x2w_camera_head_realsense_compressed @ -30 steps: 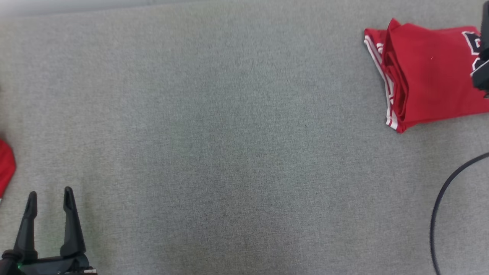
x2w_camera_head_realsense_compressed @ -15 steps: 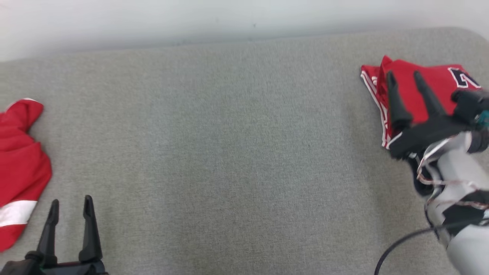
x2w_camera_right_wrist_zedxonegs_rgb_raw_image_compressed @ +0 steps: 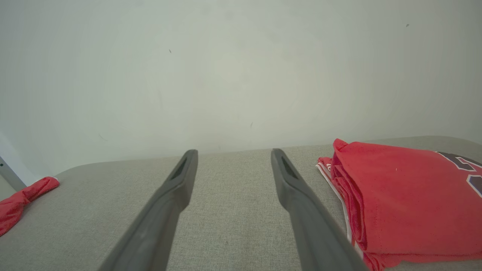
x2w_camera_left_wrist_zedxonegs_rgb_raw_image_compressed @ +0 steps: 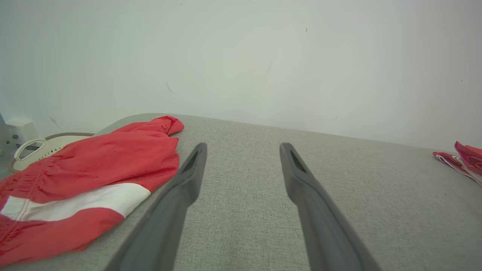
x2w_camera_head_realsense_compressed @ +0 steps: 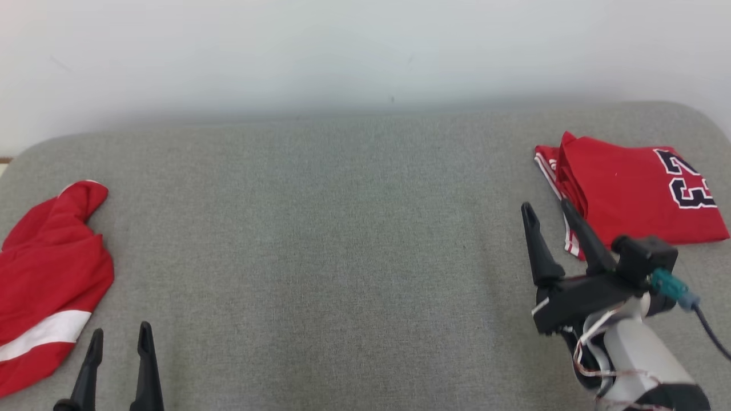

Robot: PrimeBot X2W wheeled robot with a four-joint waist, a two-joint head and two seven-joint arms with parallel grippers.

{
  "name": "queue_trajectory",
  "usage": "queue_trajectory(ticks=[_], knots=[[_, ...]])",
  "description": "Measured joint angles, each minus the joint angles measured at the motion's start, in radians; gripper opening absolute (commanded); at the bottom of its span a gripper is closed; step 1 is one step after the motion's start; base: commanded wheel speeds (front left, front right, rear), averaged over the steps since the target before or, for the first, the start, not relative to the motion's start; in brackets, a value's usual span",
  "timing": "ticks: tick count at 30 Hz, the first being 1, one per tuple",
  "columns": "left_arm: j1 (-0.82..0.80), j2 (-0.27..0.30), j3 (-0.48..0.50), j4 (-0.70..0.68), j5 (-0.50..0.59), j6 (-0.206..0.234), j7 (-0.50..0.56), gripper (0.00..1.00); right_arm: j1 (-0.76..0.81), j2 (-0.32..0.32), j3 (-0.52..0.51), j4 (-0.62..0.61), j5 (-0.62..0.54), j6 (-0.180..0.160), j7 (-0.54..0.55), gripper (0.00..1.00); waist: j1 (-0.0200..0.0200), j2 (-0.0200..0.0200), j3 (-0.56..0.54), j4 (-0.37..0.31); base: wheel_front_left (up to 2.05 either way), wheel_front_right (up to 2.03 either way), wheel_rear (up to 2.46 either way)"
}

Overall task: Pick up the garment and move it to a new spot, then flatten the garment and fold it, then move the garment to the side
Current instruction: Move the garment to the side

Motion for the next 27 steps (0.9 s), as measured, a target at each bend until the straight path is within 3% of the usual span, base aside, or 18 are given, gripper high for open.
queue_trajectory(ticks=[13, 27], knots=[[0.061, 0.000, -0.030, 0.002, -0.016, 0.024, 0.000, 1.00, 0.256, 0.105, -0.125, -0.165, -0.197, 0.000, 0.000, 1.00, 0.0000, 0.0000, -0.078, -0.015, 0.00, 0.00, 0.00], [0.090, 0.005, -0.065, 0.028, 0.054, 0.050, 0.000, 1.00, 0.385, 0.188, -0.190, -0.189, -0.290, 0.000, 0.016, 1.00, 0.0001, 0.0000, -0.119, -0.021, 0.00, 0.00, 0.00]])
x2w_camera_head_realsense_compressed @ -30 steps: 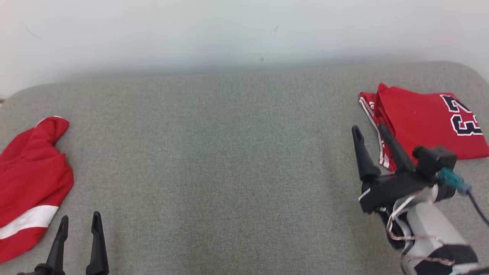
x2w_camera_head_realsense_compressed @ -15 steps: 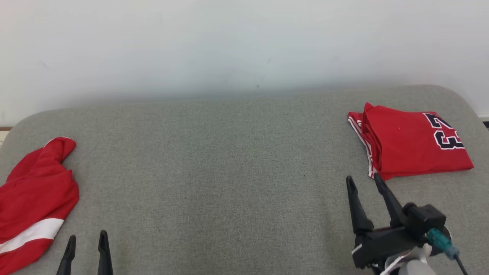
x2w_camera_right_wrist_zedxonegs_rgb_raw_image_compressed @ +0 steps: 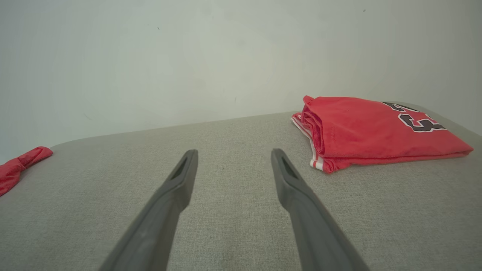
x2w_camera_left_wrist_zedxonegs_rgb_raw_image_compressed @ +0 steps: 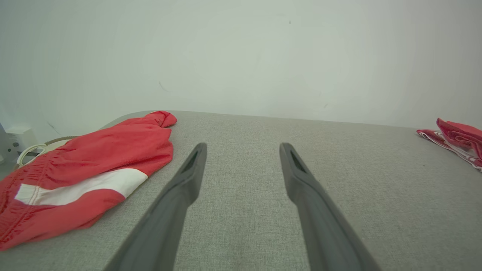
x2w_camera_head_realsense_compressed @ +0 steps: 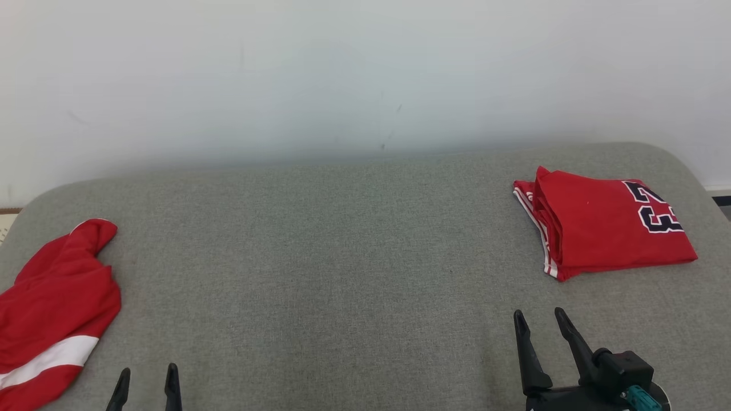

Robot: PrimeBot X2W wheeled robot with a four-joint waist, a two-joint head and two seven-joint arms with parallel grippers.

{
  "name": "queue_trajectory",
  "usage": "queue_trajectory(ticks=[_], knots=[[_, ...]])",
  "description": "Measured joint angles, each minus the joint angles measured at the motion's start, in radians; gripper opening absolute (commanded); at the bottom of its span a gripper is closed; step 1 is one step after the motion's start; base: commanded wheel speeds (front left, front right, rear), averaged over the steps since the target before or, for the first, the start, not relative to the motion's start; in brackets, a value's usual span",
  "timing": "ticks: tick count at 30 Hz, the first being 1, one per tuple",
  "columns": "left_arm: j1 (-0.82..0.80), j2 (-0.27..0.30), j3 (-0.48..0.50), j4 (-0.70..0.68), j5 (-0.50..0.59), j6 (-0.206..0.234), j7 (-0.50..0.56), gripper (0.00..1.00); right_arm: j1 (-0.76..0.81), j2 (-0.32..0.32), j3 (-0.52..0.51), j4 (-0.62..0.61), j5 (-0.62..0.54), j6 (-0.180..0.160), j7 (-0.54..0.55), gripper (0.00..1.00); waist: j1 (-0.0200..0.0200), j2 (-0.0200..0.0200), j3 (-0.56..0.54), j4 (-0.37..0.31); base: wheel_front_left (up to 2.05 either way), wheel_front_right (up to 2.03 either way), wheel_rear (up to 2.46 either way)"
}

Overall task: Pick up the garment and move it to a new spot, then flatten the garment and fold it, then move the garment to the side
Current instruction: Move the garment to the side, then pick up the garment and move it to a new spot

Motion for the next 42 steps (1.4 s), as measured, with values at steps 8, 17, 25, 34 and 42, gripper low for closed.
queue_trajectory(ticks=[8, 17, 25, 34, 42], knots=[[0.006, 0.004, -0.005, 0.019, 0.028, 0.012, 0.000, 1.00, -0.002, -0.002, -0.019, 0.006, -0.022, 0.000, 0.020, 1.00, 0.0001, 0.0000, -0.007, -0.007, 0.00, 0.00, 0.00], [0.012, 0.005, -0.010, 0.018, 0.031, 0.016, 0.000, 1.00, -0.002, -0.002, -0.025, 0.001, -0.028, 0.000, 0.030, 1.00, 0.0001, 0.0002, -0.005, -0.005, 0.00, 0.00, 0.00], [0.013, 0.005, -0.008, 0.014, 0.030, 0.027, 0.000, 1.00, -0.001, -0.002, -0.025, -0.003, -0.027, 0.000, 0.032, 1.00, 0.0001, 0.0002, -0.001, -0.003, 0.00, 0.00, 0.00], [0.013, 0.007, -0.006, 0.016, 0.030, 0.039, 0.000, 1.00, 0.000, -0.005, -0.026, 0.000, -0.019, 0.000, 0.033, 1.00, 0.0001, 0.0002, -0.003, 0.014, 0.00, 0.00, 0.00], [0.013, 0.010, 0.004, 0.025, 0.025, 0.051, 0.000, 1.00, 0.004, -0.007, -0.016, 0.010, -0.004, 0.000, 0.033, 1.00, 0.0001, 0.0002, -0.005, 0.065, 0.00, 0.00, 0.00]])
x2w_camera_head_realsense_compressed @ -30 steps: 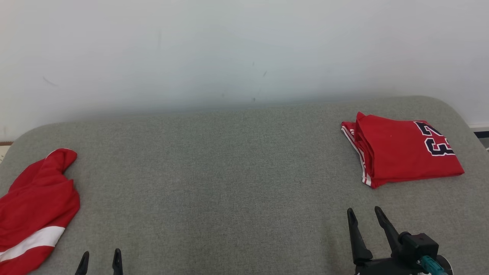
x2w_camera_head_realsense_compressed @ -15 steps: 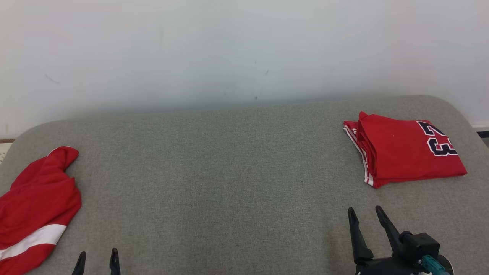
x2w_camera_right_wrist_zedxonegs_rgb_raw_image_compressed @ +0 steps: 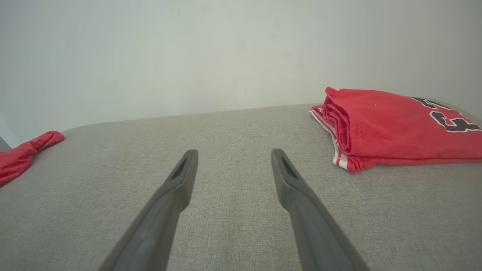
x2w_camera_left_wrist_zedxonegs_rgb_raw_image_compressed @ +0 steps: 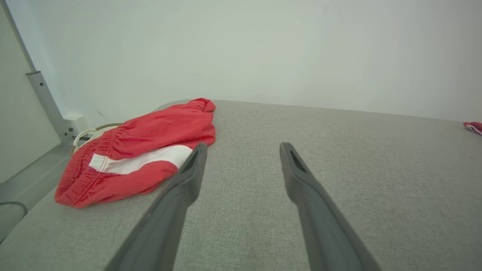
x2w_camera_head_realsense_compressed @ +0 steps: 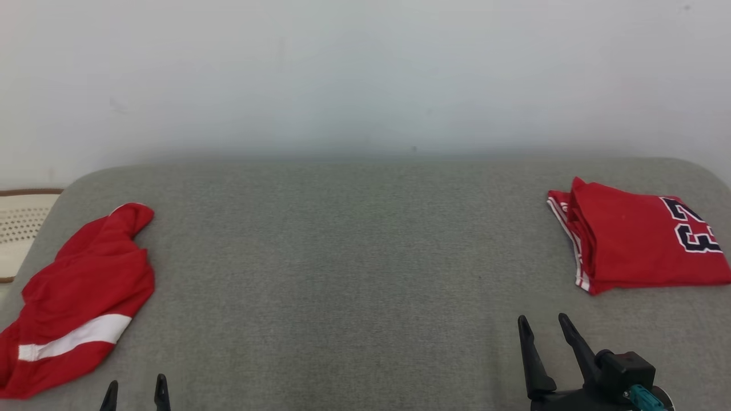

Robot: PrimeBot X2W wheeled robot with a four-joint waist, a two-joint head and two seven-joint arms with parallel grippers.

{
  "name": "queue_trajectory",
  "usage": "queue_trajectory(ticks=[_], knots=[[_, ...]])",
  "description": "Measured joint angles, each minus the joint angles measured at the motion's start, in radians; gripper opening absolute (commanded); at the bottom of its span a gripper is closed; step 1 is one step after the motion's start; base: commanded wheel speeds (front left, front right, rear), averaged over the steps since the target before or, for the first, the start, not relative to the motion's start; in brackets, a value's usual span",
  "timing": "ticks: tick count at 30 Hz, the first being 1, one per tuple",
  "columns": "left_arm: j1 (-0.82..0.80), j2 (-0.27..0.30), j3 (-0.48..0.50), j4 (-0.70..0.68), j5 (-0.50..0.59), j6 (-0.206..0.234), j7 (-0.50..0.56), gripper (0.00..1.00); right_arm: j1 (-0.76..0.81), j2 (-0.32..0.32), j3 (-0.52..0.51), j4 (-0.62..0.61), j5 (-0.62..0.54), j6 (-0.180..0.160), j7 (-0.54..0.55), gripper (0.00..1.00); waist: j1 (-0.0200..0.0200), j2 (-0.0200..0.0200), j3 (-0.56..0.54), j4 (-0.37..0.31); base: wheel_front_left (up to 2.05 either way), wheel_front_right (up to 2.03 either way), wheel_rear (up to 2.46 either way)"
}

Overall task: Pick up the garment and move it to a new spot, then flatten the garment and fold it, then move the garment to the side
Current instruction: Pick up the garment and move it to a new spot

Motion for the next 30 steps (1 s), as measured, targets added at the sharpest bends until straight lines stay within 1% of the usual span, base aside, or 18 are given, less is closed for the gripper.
queue_trajectory(ticks=[10, 12, 13, 21, 28, 29, 30], knots=[[0.004, 0.005, 0.011, 0.002, -0.002, 0.024, 0.000, 1.00, 0.000, -0.003, 0.021, 0.018, 0.020, 0.000, -0.004, 1.00, 0.0000, 0.0000, -0.006, 0.099, 0.00, 0.00, 0.00], [0.005, 0.005, 0.010, 0.001, -0.002, 0.026, 0.000, 1.00, 0.000, -0.003, 0.025, 0.021, 0.020, 0.000, -0.005, 1.00, 0.0000, 0.0000, -0.007, 0.122, 0.00, 0.00, 0.00], [0.005, 0.006, 0.011, 0.001, -0.002, 0.030, 0.000, 1.00, -0.001, -0.002, 0.031, 0.023, 0.021, 0.000, -0.005, 1.00, 0.0000, 0.0000, -0.007, 0.145, 0.00, 0.00, 0.00], [0.009, 0.016, 0.021, -0.002, -0.006, 0.041, 0.000, 1.00, -0.010, -0.002, 0.054, 0.040, 0.040, 0.000, -0.014, 1.00, 0.0000, 0.0000, -0.009, 0.234, 0.00, 0.00, 0.00], [0.016, 0.024, 0.029, -0.005, -0.008, 0.052, 0.000, 1.00, -0.023, -0.002, 0.088, 0.044, 0.057, 0.000, -0.024, 1.00, 0.0000, 0.0000, -0.009, 0.299, 0.00, 0.00, 0.00], [0.018, 0.025, 0.032, -0.008, -0.009, 0.058, 0.000, 1.00, -0.028, -0.002, 0.103, 0.042, 0.066, 0.000, -0.031, 1.00, 0.0000, 0.0000, -0.010, 0.321, 0.00, 0.00, 0.00], [0.018, 0.027, 0.032, -0.008, -0.012, 0.058, 0.000, 1.00, -0.028, -0.002, 0.107, 0.043, 0.069, 0.000, -0.031, 1.00, 0.0000, 0.0000, -0.010, 0.328, 0.00, 0.00, 0.00]])
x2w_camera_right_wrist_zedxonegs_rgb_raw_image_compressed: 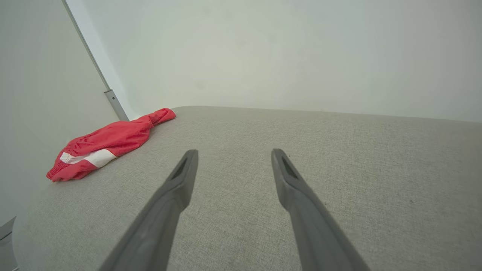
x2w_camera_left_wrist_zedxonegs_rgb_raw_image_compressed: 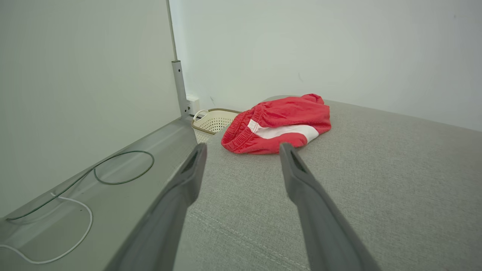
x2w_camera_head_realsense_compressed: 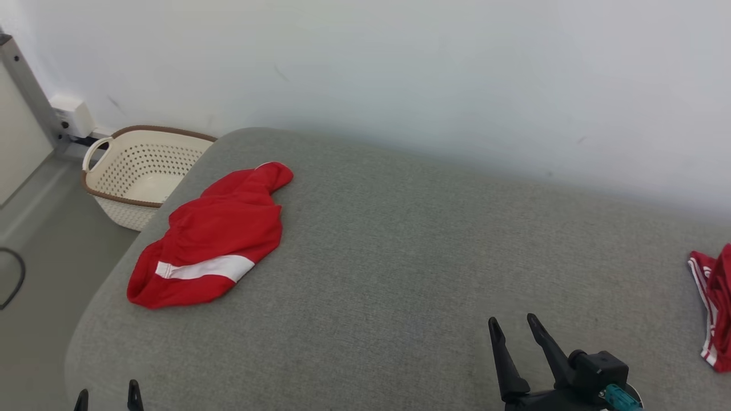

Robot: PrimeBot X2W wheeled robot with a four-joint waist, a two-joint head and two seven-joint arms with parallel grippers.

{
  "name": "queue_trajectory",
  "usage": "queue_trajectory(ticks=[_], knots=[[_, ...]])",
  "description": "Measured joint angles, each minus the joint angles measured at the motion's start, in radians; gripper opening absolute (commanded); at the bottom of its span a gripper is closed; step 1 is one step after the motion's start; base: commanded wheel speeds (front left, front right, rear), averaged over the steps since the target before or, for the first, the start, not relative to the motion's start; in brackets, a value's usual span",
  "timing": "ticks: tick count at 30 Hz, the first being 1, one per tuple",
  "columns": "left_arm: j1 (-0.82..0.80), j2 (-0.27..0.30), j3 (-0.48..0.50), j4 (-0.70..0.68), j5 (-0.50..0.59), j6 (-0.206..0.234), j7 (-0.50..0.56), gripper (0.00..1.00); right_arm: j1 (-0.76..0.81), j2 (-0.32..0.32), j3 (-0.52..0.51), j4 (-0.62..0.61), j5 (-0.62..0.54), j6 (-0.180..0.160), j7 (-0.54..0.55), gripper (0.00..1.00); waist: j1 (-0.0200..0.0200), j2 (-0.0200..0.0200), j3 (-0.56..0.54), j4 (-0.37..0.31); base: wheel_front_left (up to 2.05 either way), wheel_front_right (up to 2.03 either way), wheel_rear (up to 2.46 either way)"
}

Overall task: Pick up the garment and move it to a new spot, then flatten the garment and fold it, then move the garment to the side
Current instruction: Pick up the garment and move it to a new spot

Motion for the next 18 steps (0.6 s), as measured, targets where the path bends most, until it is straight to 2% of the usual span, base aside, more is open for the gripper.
queue_trajectory(ticks=[10, 18], knots=[[0.007, 0.011, 0.010, -0.009, -0.009, 0.011, 0.000, 1.00, -0.004, -0.001, 0.021, 0.013, 0.012, 0.000, -0.009, 1.00, 0.0000, -0.0001, -0.004, 0.046, 0.00, 0.00, 0.00], [0.006, 0.012, 0.020, -0.009, -0.037, 0.017, 0.000, 1.00, -0.014, -0.006, 0.034, 0.018, 0.019, 0.000, -0.010, 1.00, 0.0000, 0.0000, -0.003, 0.035, 0.00, 0.00, 0.00]])
